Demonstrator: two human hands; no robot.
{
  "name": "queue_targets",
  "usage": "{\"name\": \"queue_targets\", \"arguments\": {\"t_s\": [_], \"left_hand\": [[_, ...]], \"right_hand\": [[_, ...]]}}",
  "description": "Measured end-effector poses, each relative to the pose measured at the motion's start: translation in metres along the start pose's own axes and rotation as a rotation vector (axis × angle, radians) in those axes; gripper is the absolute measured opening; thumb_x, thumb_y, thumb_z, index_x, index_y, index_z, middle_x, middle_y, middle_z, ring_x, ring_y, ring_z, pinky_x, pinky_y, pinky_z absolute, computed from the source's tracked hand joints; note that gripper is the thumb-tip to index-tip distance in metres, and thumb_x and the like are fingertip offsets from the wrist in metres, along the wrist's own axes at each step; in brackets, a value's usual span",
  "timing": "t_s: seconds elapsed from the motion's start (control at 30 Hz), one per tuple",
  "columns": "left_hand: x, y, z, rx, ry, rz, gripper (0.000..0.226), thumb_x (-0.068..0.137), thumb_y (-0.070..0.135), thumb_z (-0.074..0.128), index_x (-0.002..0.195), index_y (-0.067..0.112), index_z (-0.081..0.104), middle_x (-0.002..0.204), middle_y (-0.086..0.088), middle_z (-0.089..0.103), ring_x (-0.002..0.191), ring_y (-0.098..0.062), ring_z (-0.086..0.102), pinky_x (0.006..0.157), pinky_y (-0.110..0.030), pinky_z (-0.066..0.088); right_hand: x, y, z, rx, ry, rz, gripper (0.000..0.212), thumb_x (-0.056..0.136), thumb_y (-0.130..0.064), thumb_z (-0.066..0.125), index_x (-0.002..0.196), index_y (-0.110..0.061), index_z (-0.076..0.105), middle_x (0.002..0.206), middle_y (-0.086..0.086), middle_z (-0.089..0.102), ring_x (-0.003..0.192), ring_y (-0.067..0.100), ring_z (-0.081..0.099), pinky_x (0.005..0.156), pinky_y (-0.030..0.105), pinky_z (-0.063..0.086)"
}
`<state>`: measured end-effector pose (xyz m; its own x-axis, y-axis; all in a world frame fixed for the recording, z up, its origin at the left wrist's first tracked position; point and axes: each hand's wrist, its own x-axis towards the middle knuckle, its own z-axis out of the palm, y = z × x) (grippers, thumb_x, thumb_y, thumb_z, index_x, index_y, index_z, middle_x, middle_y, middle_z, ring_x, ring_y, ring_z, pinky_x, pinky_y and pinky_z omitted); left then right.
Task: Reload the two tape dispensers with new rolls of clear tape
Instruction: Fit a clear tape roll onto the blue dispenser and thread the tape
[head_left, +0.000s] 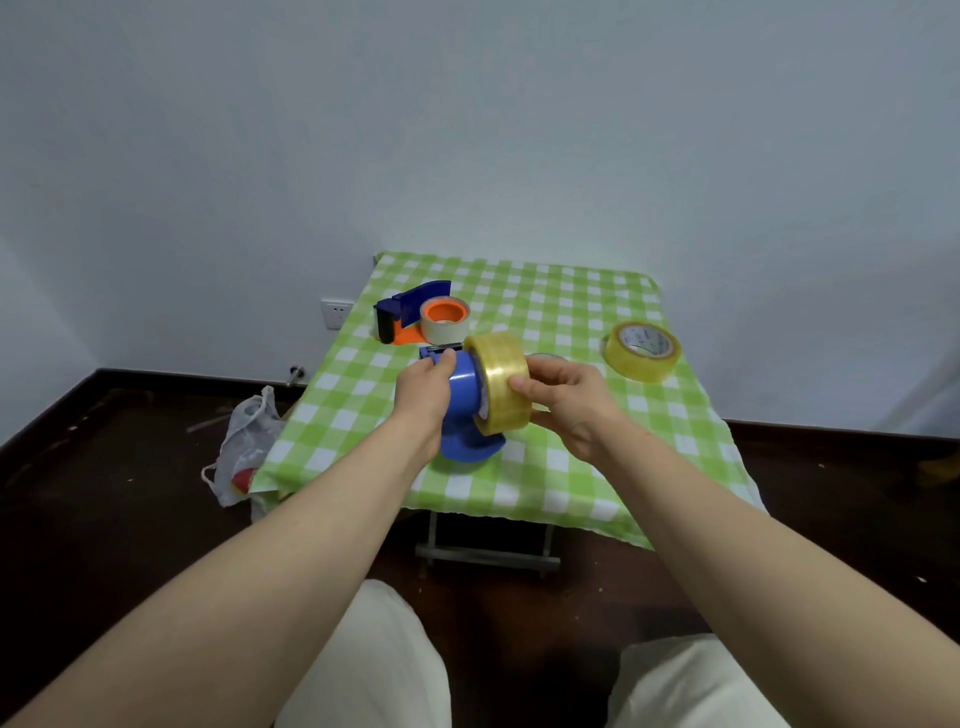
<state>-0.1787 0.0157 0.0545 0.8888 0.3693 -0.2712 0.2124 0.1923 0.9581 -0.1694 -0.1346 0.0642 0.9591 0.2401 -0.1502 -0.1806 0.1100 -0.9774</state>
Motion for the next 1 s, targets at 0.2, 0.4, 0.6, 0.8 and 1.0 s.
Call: {"name": "queue_targets", "arguments": {"t_s": [0.2,0.4,0.6,0.8,1.0], "left_hand": [[-0.001,-0.003,-0.003,0.030,-0.022,0.056,0.026,0.095,0.034,0.045,0.080,0.016,0.057,0.097,-0.016,0.062,0.088,-0.029,0.059,0.094,-0.054,0.046],[-0.007,-0.003,-0.003,0.020,-0.034,0.080,0.033,0.098,0.038,0.041,0.090,0.015,0.062,0.109,-0.021,0.066,0.100,-0.038,0.063,0.094,-0.050,0.051],[-0.007,-0.005,-0.005,-0.084,-0.087,0.023,0.051,0.096,0.049,0.039,0.108,0.008,0.066,0.107,-0.017,0.070,0.100,-0.034,0.067,0.088,-0.049,0.054],[-0.007,-0.012,-0.013,-0.197,-0.203,-0.016,0.014,0.090,0.014,0.059,0.098,0.004,0.066,0.090,-0.014,0.070,0.078,-0.026,0.068,0.067,-0.034,0.058],[-0.009,-0.027,-0.021,-0.057,-0.267,0.014,0.023,0.081,-0.004,0.064,0.096,0.012,0.067,0.095,-0.008,0.071,0.090,-0.024,0.067,0.079,-0.035,0.054]], "right_hand": [[0.000,0.006,0.014,0.039,0.024,0.025,0.026,0.086,0.002,0.059,0.112,0.001,0.062,0.086,0.001,0.067,0.078,0.015,0.063,0.073,0.033,0.055],[0.001,0.013,0.022,0.109,0.006,0.039,0.030,0.086,0.000,0.060,0.116,0.001,0.061,0.094,0.004,0.068,0.084,0.016,0.065,0.070,0.032,0.055],[-0.001,0.022,0.030,0.086,-0.019,-0.018,0.036,0.084,0.005,0.060,0.120,0.003,0.060,0.103,0.016,0.067,0.087,0.024,0.067,0.072,0.027,0.059],[-0.002,0.034,0.024,0.062,-0.027,-0.033,0.037,0.082,0.013,0.055,0.115,-0.001,0.062,0.102,0.014,0.067,0.095,0.022,0.064,0.086,0.026,0.053],[0.008,0.021,0.021,0.016,-0.013,0.123,0.017,0.089,-0.018,0.057,0.101,-0.010,0.066,0.087,-0.001,0.069,0.085,0.013,0.064,0.092,0.033,0.047]]}}
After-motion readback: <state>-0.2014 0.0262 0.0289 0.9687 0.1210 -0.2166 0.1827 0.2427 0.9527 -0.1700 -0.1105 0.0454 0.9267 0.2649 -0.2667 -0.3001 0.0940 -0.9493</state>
